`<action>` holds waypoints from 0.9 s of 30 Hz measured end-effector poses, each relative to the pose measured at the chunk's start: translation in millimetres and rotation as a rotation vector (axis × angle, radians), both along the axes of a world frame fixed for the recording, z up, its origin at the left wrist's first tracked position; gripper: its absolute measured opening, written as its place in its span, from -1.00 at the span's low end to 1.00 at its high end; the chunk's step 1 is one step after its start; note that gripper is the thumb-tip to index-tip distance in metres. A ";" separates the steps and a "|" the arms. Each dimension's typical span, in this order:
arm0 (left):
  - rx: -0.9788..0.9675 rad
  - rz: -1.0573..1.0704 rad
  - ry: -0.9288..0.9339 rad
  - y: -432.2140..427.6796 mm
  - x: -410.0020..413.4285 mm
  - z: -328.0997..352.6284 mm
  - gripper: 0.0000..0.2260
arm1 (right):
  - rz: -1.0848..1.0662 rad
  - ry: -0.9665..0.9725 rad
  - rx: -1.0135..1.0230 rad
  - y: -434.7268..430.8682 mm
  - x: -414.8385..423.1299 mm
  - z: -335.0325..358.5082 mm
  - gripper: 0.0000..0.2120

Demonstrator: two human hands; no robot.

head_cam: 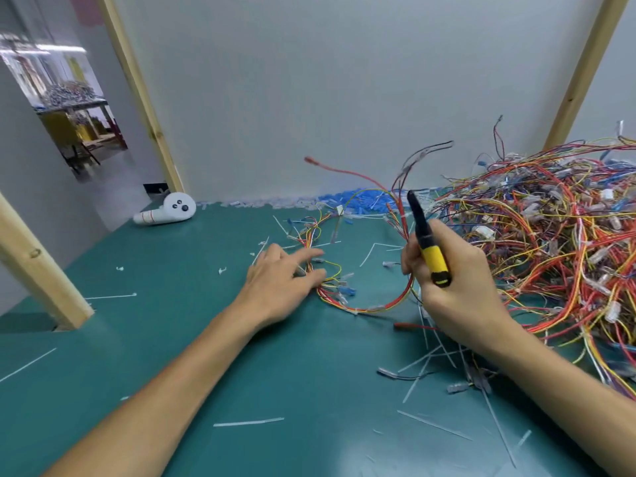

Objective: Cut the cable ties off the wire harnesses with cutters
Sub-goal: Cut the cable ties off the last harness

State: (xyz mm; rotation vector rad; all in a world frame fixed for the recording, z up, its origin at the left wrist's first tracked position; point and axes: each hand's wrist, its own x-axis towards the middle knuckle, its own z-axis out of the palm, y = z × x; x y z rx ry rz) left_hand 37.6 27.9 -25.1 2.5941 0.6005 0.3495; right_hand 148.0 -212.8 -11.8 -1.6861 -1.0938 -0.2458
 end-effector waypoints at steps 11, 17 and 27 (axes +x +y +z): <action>-0.380 0.232 -0.303 1.2 -1.0 5.8 -0.62 | -0.033 0.012 -0.098 3.4 -0.5 -5.0 -0.70; -1.002 0.143 -0.487 9.2 -6.0 20.8 -0.69 | -0.028 0.007 -0.129 4.7 -0.4 -7.4 -0.65; -1.024 -0.024 -0.641 -1.4 -5.5 22.2 -0.57 | -0.099 -0.007 -0.106 5.4 -2.3 -5.2 -0.70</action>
